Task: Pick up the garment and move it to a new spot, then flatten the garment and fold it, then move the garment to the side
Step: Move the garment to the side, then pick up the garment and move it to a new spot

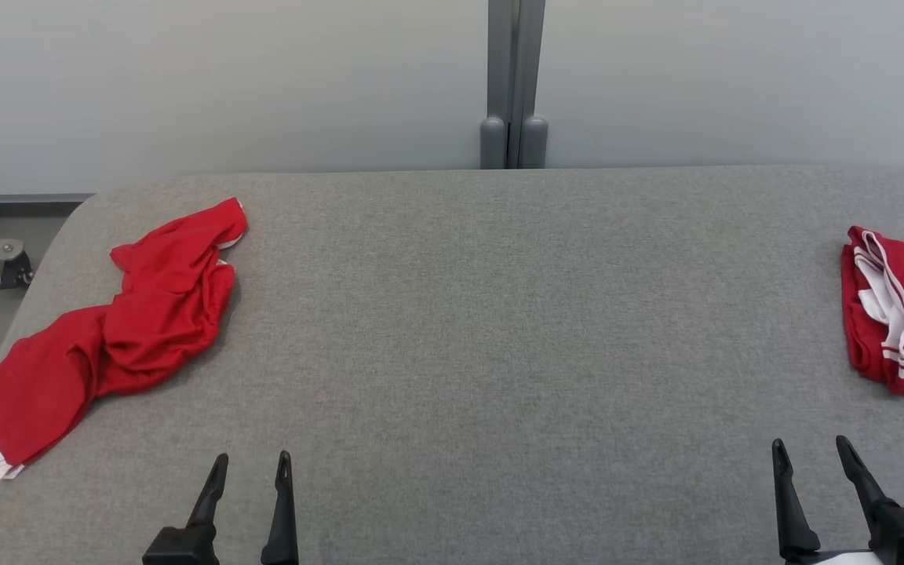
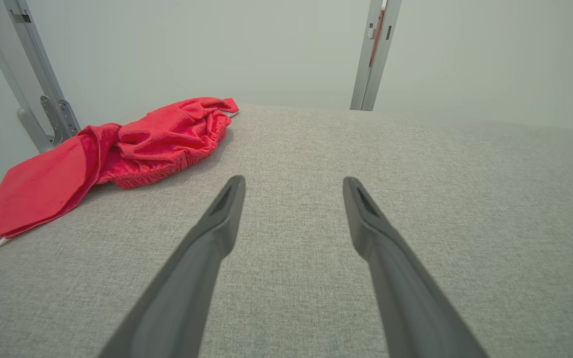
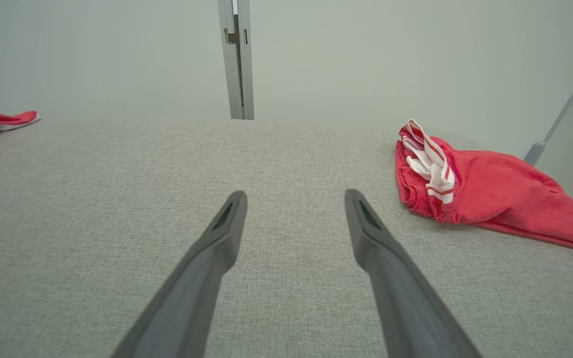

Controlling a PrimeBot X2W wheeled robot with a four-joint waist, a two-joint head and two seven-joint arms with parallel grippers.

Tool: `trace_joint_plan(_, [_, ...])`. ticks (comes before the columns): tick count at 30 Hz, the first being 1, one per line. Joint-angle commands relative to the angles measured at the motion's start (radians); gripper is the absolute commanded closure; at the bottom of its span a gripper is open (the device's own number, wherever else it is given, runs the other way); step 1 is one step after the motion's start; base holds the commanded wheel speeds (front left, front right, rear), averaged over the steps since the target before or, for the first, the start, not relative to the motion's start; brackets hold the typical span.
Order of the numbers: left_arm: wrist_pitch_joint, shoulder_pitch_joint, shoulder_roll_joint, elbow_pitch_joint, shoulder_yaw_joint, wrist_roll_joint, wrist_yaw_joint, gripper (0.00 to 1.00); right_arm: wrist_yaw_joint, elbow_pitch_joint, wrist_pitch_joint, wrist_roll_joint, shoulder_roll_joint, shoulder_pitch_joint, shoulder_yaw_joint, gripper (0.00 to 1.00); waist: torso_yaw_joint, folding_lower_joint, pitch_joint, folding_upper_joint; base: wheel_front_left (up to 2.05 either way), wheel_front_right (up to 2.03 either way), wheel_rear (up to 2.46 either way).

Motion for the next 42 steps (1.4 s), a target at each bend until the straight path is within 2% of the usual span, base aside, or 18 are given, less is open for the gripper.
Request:
trace_joint_plan(1, [-0.003,-0.018,0.002,0.0,0.002,0.007,-0.001,0.0,-0.002,0.001,-0.003,0.008,-0.001,-0.008,0.001,0.0,0.006,0.0,-0.001,0.0,0.0,0.0,0.0])
trace_joint_plan(7, [-0.003,-0.021,0.002,-0.002,-0.002,0.009,-0.002,0.0,-0.002,-0.01,-0.003,0.014,-0.001,0.01,0.022,0.0,0.08,0.0,-0.005,0.0,0.0,0.0,0.0])
trace_joint_plan(17, [-0.003,0.022,0.002,0.005,0.004,0.001,0.009,0.0,-0.002,0.006,-0.003,0.018,-0.001,-0.005,0.119,0.0,0.354,0.0,-0.012,0.0,0.0,0.0,0.0])
trace_joint_plan(21, [-0.003,0.044,0.002,-0.016,0.035,-0.014,0.025,0.0,-0.002,0.016,-0.003,0.006,-0.002,-0.04,0.168,0.0,0.401,0.0,0.0,0.0,0.0,0.0,0.0])
trace_joint_plan(25, [-0.003,0.044,0.002,-0.034,0.042,-0.021,0.027,0.0,-0.002,0.028,-0.003,-0.005,-0.002,-0.063,0.178,0.0,0.408,0.0,0.013,0.0,0.0,0.0,0.0])
trace_joint_plan(29, [-0.003,0.0,0.002,-0.025,0.023,-0.012,0.003,0.0,-0.002,0.028,-0.003,0.001,-0.002,-0.045,0.171,0.0,0.408,0.0,0.014,0.0,0.0,0.0,0.0])
trace_joint_plan(35, [-0.003,-0.156,0.001,0.065,-0.008,-0.052,-0.05,0.0,-0.002,0.007,-0.003,-0.046,-0.006,-0.1,0.187,0.0,0.306,0.0,0.146,0.0,0.0,0.0,0.0])
trace_joint_plan(39, [0.026,-0.378,0.009,0.191,-0.05,-0.103,-0.087,0.0,-0.002,-0.004,-0.003,-0.071,-0.032,-0.182,0.198,0.0,0.229,0.0,0.286,0.0,0.0,0.0,0.0])
trace_joint_plan(42, [0.082,-0.549,0.044,0.285,-0.09,-0.138,-0.099,0.0,-0.002,-0.006,-0.003,-0.083,-0.048,-0.258,0.209,0.0,0.172,0.0,0.386,0.0,0.0,0.0,0.0])
